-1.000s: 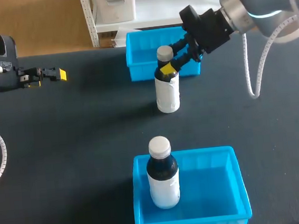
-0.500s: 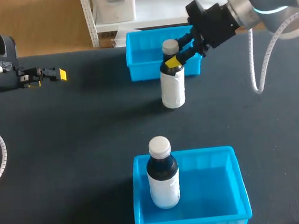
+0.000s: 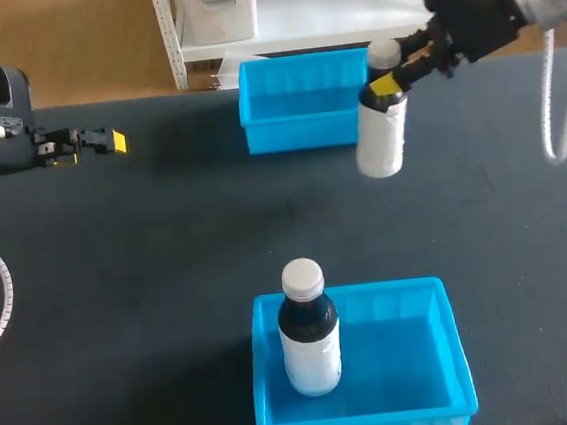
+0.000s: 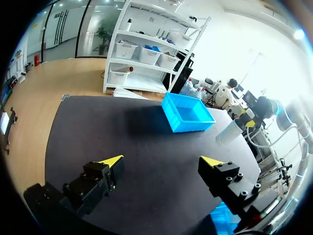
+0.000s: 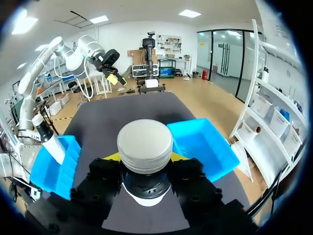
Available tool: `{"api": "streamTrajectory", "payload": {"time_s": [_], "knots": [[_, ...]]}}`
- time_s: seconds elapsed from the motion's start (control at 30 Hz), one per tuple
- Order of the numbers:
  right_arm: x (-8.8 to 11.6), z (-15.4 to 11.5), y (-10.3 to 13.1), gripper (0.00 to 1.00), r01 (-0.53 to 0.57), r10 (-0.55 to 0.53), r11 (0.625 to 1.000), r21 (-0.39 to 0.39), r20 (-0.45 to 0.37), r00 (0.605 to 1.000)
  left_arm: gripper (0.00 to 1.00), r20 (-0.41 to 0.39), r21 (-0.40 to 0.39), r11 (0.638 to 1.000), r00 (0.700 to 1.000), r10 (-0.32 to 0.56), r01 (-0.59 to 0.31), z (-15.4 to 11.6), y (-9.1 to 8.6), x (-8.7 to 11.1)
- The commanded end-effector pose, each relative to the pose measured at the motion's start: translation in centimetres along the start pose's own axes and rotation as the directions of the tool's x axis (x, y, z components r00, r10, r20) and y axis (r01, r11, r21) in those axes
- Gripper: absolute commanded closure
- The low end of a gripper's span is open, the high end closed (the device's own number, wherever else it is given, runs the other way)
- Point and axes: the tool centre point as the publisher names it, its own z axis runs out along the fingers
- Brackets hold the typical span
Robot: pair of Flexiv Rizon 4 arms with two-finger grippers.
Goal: Pick up the bottle, and place it in the far bin if it is heavy, or in the near bin if it is light.
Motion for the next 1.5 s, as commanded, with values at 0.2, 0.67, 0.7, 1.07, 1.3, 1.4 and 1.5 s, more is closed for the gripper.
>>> {"api": "streamTrajectory", "payload": {"time_s": [0.2,0.67,0.7,1.07,1.3,1.4,1.5], "knots": [[-0.3,-7.0,3.8,1.00,0.043,-0.043,0.997,0.062,0.011,0.999,0.00,0.000,0.000,1.000,1.000,0.000,0.000,0.0,0.0,0.0],[-1.4,-9.6,12.2,1.00,0.271,-0.275,0.942,-0.197,0.006,0.961,0.00,0.000,0.000,1.000,1.000,0.000,0.000,0.0,0.0,0.0],[-1.5,-9.6,12.7,1.00,0.274,-0.277,0.938,-0.213,0.015,0.961,0.00,0.000,0.000,1.000,1.000,0.000,0.000,0.0,0.0,0.0],[-2.1,-8.5,18.2,1.00,0.319,-0.312,0.884,-0.342,0.077,0.947,0.00,0.000,0.000,1.000,1.000,0.000,0.000,0.0,0.0,0.0],[-2.4,-6.9,22.2,1.00,0.356,-0.350,0.833,-0.424,0.096,0.932,0.00,0.000,0.000,1.000,1.000,0.000,0.000,0.0,0.0,0.0],[-2.3,-6.2,24.0,1.00,0.374,-0.378,0.809,-0.453,0.086,0.922,0.00,0.000,0.000,1.000,1.000,0.000,0.000,0.0,0.0,0.0],[-2.1,-5.6,25.6,1.00,0.382,-0.387,0.786,-0.486,0.096,0.917,0.00,0.000,0.000,1.000,1.000,0.000,0.000,0.0,0.0,0.0]]}}
